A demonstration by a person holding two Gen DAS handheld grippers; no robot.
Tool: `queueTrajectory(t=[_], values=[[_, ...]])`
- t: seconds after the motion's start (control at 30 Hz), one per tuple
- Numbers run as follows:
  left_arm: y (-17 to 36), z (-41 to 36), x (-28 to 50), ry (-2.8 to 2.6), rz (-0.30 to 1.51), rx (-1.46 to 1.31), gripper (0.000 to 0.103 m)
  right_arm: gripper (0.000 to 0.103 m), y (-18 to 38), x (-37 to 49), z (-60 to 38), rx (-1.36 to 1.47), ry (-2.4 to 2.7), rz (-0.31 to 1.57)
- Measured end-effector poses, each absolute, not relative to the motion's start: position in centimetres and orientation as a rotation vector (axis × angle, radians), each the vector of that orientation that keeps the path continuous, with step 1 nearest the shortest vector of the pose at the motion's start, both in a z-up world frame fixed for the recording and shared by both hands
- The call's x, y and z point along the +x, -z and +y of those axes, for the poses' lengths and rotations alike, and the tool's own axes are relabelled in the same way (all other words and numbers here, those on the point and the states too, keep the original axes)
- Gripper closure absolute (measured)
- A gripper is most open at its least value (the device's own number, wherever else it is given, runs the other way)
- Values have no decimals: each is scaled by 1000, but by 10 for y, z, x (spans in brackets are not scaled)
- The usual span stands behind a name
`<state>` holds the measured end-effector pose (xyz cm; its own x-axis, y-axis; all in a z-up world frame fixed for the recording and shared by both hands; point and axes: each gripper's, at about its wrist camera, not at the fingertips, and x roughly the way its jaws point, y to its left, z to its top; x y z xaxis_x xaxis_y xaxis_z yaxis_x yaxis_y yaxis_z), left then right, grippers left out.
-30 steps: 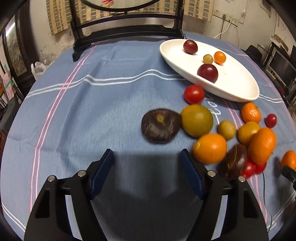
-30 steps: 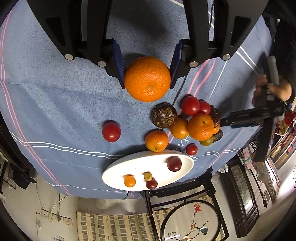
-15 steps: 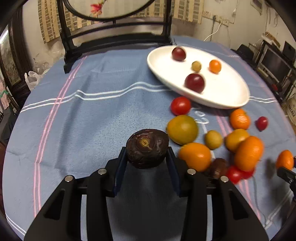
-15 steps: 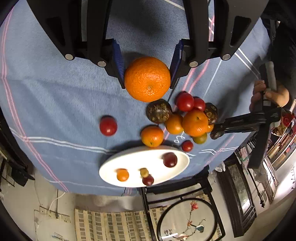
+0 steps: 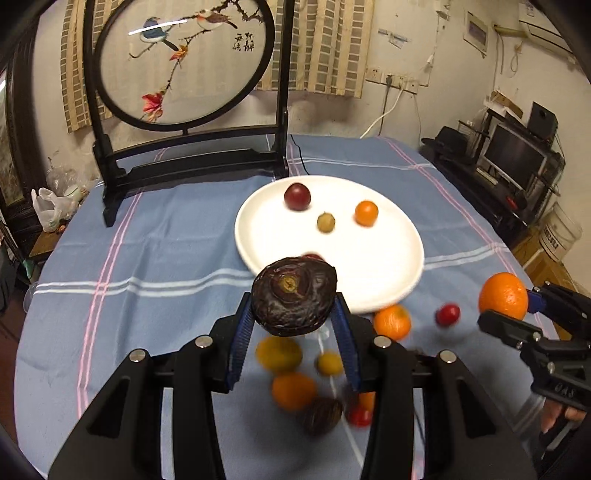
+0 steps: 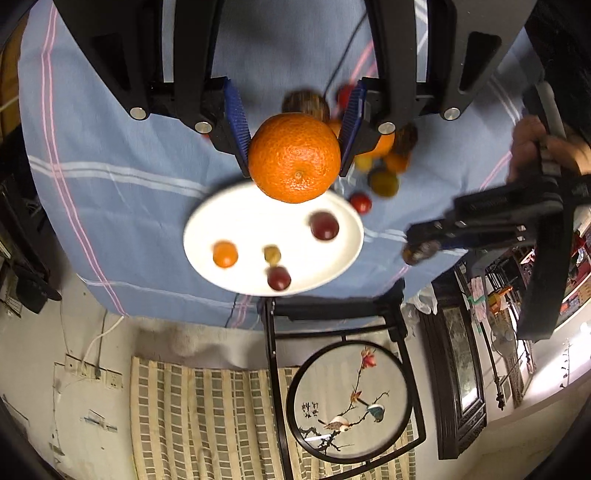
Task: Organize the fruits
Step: 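Place the mandarin and dark brown fruit on the plate, opening both grippers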
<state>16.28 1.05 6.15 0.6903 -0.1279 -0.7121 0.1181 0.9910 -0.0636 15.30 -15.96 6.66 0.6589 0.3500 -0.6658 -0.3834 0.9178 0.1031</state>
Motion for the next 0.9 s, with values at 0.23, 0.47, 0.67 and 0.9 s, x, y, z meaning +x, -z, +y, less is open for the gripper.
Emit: queueTrajectory(t=[0.23, 0.47, 0.67, 0.9], values=[[-29, 11, 241, 72, 897, -74, 61, 57, -45, 218, -136, -80, -403, 821], [-4, 8, 279, 49, 952, -72, 61, 57, -14, 255, -125, -110, -378, 904], [-8, 12, 276, 46, 943, -132, 40, 53, 0, 264, -129, -74, -368, 958], [-33, 14, 226, 53, 880, -119, 35, 48, -24, 218, -149, -55, -368, 888]])
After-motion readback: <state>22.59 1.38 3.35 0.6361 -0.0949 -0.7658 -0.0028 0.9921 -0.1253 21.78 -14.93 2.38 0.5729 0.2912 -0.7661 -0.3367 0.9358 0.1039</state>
